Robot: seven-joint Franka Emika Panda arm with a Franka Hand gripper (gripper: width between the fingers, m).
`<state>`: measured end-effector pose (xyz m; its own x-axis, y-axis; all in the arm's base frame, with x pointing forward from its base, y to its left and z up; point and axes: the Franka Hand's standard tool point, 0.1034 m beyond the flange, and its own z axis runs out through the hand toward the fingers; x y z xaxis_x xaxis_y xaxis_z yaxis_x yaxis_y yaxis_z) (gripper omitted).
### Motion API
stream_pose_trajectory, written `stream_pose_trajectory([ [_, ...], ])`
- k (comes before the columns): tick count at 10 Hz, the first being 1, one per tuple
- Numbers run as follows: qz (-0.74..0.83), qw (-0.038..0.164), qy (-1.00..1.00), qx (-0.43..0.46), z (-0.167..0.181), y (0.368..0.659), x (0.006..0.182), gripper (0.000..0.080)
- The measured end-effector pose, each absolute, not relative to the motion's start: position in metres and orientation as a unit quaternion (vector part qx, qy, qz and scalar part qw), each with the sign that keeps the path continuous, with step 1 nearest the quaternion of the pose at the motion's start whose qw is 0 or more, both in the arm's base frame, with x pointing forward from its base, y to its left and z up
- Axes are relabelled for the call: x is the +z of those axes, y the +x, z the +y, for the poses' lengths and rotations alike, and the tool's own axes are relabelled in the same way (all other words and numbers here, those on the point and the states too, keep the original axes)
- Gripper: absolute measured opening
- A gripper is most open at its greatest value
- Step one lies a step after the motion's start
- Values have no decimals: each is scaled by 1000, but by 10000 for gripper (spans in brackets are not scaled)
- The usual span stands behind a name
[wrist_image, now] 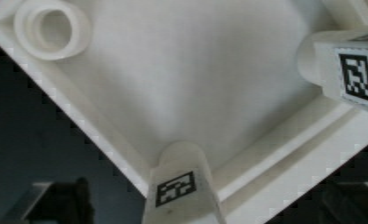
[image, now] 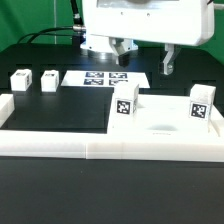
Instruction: Assemble square table
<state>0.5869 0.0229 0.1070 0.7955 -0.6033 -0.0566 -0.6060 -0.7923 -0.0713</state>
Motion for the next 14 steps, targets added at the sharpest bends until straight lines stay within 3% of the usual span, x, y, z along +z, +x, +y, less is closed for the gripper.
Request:
stream_pose_trajectory([
  [2, 206, 44, -977, 3, 5, 588, 97, 649],
  [7, 184, 39, -982, -4, 2, 588, 95, 649],
  [10, 70, -16, -997, -33, 0, 560, 69, 649],
  [12, 55, -30, -998, -30, -11, 549, 46, 649],
  [14, 61, -32, -997, -29, -12, 555, 38, 649],
])
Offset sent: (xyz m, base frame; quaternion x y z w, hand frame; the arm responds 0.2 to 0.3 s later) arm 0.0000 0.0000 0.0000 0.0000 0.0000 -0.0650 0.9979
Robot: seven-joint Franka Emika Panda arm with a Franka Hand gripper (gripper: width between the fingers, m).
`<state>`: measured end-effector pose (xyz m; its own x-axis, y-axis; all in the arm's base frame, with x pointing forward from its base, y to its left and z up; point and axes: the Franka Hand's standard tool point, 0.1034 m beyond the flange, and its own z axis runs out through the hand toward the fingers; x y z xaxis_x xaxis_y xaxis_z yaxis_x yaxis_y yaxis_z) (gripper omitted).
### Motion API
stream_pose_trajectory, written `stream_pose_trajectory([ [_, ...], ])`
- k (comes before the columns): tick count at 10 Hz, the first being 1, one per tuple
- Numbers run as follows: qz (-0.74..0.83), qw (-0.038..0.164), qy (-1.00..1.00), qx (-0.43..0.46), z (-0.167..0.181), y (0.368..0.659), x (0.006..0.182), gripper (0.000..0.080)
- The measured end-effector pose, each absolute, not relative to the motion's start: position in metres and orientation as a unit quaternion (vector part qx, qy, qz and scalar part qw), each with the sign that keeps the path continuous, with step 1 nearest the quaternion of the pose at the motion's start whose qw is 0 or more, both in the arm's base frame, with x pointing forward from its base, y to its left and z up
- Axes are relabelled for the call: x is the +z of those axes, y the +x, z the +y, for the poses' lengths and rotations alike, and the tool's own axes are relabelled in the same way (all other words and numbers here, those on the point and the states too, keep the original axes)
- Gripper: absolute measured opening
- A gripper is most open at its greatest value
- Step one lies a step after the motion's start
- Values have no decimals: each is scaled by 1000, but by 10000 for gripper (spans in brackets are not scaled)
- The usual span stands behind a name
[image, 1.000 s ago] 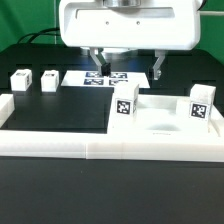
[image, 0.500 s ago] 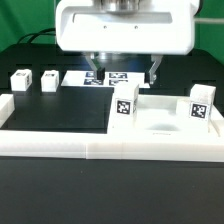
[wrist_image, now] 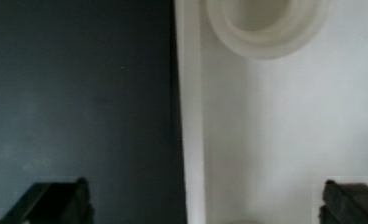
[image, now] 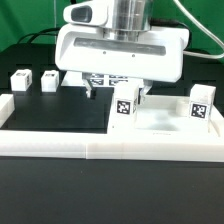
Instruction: Assemble square table
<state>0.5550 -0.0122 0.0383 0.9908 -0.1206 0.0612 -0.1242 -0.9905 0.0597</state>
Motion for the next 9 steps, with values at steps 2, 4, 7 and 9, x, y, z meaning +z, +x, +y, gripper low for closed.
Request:
stream_pose_trajectory([
  [2, -82, 26, 996, 25, -17, 556, 30, 649],
  [4, -100, 6, 995, 24, -24, 556, 29, 649],
  [7, -97, -14, 995, 12, -30, 553, 39, 649],
  [9, -89, -17, 996, 3, -34, 550, 38, 649],
])
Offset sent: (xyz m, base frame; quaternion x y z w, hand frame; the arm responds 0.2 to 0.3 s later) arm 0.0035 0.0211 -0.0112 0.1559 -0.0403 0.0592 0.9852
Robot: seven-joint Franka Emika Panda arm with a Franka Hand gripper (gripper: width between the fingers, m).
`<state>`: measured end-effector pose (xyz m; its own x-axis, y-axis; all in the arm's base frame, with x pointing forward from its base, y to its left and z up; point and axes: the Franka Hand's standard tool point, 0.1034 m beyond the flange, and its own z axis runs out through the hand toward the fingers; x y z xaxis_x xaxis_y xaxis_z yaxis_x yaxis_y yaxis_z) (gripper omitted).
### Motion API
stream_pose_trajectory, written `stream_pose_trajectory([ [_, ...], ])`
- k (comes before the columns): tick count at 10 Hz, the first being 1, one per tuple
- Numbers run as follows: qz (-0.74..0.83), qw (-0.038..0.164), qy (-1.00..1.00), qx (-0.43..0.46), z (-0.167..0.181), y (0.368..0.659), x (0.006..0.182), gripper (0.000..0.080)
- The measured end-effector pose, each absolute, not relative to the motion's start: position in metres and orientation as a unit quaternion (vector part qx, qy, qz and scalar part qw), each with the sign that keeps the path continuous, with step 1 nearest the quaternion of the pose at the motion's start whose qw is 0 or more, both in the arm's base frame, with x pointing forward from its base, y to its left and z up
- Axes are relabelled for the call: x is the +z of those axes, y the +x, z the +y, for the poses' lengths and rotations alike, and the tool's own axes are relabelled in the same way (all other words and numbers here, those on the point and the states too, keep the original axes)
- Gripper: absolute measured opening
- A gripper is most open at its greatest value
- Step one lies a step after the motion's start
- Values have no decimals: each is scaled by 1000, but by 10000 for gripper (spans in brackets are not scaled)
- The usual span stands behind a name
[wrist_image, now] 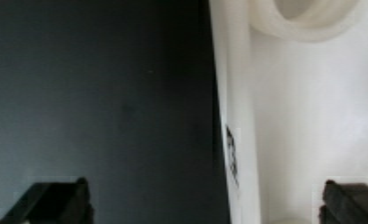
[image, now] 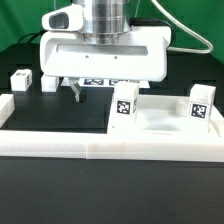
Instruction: Assemble square table
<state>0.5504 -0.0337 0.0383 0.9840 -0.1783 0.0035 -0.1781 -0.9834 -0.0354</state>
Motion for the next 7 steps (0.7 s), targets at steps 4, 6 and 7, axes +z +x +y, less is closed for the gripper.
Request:
stream_pose_trajectory([
  [4, 84, 14, -996, 13, -39, 552, 22, 649],
  [6, 83, 12, -996, 13, -40, 555, 17, 649],
  [7, 84, 12, -996, 12, -39, 556, 17, 649],
])
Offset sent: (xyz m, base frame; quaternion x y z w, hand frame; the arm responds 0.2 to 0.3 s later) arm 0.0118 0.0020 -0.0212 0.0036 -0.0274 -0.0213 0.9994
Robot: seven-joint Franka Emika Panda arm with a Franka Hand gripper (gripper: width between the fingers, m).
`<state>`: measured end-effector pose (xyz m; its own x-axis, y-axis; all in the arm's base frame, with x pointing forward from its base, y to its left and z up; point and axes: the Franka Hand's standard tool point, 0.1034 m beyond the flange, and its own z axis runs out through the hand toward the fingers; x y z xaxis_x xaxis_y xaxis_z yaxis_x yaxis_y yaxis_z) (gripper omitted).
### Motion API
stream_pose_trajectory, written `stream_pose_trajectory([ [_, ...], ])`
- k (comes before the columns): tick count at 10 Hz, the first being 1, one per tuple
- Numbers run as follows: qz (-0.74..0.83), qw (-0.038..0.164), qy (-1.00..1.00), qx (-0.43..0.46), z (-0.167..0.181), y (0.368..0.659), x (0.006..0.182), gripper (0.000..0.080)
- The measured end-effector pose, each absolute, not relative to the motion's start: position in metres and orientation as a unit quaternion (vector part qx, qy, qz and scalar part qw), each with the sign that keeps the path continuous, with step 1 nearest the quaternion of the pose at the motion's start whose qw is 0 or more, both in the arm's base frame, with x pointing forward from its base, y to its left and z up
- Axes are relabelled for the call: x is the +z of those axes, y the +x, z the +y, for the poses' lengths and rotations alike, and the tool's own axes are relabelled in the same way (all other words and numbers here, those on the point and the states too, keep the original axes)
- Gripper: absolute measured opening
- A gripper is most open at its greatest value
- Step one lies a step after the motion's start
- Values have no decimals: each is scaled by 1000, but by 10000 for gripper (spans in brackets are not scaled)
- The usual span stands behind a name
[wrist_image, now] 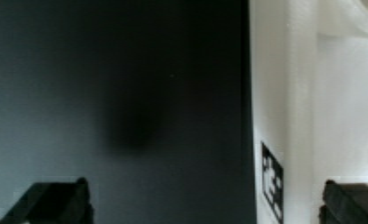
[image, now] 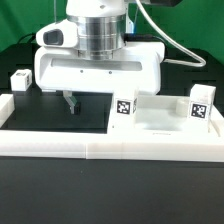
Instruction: Assemble square table
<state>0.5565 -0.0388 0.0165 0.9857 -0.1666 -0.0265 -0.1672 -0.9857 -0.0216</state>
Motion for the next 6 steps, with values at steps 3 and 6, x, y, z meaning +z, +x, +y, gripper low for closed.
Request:
stream_pose_trajectory([
  [3, 85, 12, -996, 12, -39, 557, 17, 649],
  [6, 85, 12, -996, 12, -39, 557, 17, 253],
])
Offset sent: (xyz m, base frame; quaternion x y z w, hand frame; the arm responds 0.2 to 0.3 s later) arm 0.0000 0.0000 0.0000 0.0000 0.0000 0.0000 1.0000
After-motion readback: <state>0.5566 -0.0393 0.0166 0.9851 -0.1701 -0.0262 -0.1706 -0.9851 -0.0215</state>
